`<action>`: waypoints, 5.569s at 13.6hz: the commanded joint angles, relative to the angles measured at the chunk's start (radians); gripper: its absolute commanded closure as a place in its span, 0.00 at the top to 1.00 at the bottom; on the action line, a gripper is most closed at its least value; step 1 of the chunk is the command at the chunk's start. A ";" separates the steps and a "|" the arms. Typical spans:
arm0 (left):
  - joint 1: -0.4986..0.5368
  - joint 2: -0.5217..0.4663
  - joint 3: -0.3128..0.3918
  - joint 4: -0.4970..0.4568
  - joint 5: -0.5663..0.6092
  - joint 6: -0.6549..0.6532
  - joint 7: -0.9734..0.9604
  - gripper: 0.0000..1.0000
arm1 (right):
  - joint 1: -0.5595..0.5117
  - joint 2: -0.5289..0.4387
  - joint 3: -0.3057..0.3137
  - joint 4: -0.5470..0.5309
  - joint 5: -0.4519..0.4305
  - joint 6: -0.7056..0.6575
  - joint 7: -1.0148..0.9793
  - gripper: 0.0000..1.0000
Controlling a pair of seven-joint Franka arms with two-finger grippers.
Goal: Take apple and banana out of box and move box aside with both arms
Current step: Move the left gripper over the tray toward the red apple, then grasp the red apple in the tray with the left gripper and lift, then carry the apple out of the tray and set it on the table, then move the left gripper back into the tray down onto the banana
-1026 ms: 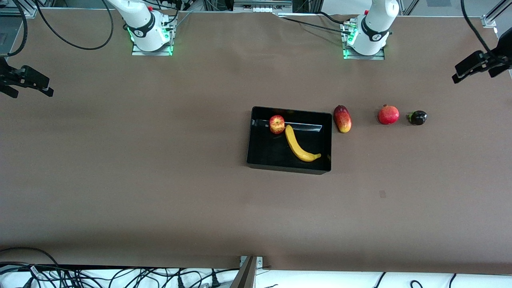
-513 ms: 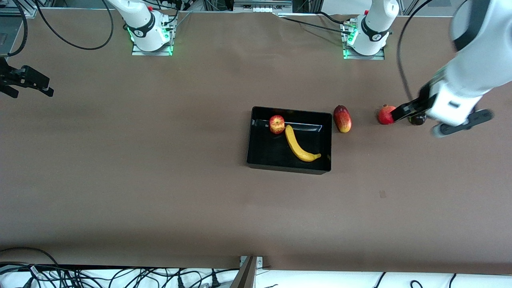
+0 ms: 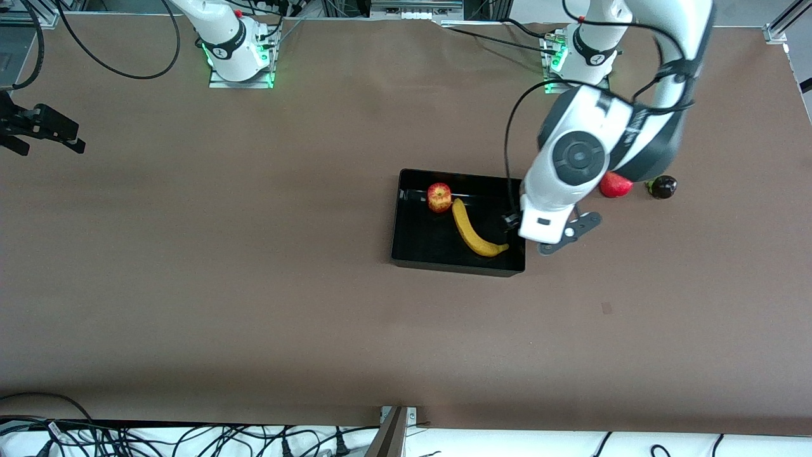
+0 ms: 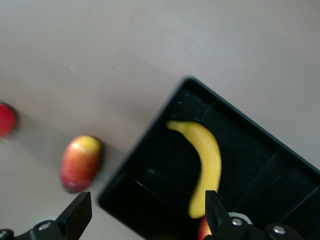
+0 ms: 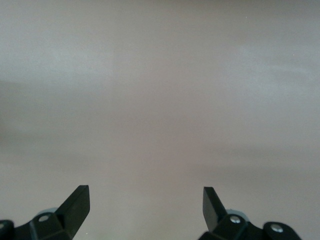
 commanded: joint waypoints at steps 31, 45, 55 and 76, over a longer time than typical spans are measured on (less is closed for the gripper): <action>-0.134 0.127 -0.067 -0.119 -0.083 0.241 0.098 0.00 | -0.001 0.001 0.004 0.014 -0.012 -0.016 0.003 1.00; 0.459 0.083 0.002 0.036 0.044 0.018 0.949 0.00 | -0.001 0.002 0.003 0.014 -0.012 -0.016 0.005 1.00; 0.448 0.309 0.061 -0.073 0.064 0.588 0.930 0.00 | 0.037 0.002 0.027 0.014 -0.015 -0.025 0.007 1.00; -0.065 0.097 0.131 -0.054 -0.160 0.280 0.019 1.00 | 0.036 0.007 0.024 0.015 -0.016 -0.024 0.005 1.00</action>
